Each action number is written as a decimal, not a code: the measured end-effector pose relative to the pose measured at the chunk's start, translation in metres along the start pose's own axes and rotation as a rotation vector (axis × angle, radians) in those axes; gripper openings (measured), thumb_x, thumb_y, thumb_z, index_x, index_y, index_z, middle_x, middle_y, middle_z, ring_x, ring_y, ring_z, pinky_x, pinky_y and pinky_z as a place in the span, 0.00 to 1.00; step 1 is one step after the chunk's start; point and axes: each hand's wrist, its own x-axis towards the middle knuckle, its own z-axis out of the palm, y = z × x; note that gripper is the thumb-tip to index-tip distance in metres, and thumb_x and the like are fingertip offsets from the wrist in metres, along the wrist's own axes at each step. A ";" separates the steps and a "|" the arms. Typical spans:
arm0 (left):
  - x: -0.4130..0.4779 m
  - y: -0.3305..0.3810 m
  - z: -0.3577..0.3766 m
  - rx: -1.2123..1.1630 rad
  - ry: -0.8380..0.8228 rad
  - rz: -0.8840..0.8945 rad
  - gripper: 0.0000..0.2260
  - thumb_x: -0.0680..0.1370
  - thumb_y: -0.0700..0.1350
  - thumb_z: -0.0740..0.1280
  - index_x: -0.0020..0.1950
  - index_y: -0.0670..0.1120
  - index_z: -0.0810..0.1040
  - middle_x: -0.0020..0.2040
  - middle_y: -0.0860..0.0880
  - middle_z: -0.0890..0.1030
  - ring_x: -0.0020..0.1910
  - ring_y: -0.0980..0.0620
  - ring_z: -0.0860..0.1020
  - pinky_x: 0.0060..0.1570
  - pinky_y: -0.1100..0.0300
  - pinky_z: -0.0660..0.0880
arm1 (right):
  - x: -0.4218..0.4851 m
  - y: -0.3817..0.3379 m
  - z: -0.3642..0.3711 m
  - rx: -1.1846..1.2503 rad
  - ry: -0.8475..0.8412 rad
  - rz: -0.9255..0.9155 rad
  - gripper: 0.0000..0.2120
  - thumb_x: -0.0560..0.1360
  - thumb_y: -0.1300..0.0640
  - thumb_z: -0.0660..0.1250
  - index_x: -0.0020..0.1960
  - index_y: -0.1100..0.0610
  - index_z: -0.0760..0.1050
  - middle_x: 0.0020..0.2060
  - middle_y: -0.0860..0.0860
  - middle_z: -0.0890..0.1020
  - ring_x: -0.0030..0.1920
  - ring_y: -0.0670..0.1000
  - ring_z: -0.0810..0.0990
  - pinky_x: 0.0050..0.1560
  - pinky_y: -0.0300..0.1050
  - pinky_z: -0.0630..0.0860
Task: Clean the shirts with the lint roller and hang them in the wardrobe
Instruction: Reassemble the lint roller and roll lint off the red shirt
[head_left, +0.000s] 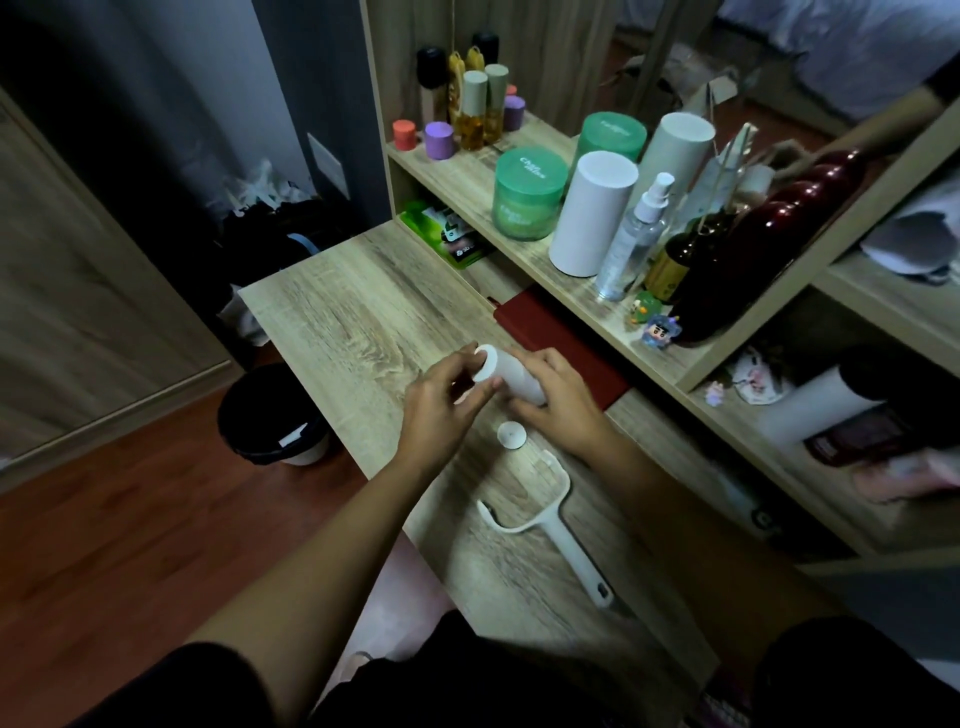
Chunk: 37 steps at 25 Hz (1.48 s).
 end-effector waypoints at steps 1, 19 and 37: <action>0.003 0.000 -0.002 0.044 0.023 0.053 0.15 0.73 0.44 0.72 0.58 0.40 0.79 0.59 0.47 0.80 0.52 0.59 0.78 0.50 0.68 0.76 | 0.002 0.000 0.000 0.001 -0.015 0.037 0.39 0.69 0.55 0.73 0.74 0.52 0.57 0.59 0.52 0.68 0.58 0.49 0.69 0.59 0.44 0.69; 0.014 -0.008 -0.034 0.080 0.259 -0.011 0.10 0.73 0.43 0.71 0.53 0.42 0.79 0.54 0.50 0.80 0.49 0.54 0.79 0.47 0.70 0.75 | -0.007 0.021 0.040 -0.274 -0.195 0.186 0.06 0.74 0.59 0.66 0.44 0.59 0.81 0.41 0.56 0.80 0.42 0.54 0.80 0.41 0.44 0.74; -0.005 -0.023 -0.025 -0.248 0.209 -0.387 0.07 0.69 0.54 0.73 0.45 0.56 0.80 0.51 0.49 0.83 0.49 0.48 0.82 0.54 0.50 0.78 | -0.012 -0.004 0.003 0.014 0.063 0.109 0.09 0.69 0.57 0.73 0.46 0.61 0.83 0.36 0.56 0.85 0.35 0.46 0.78 0.33 0.29 0.67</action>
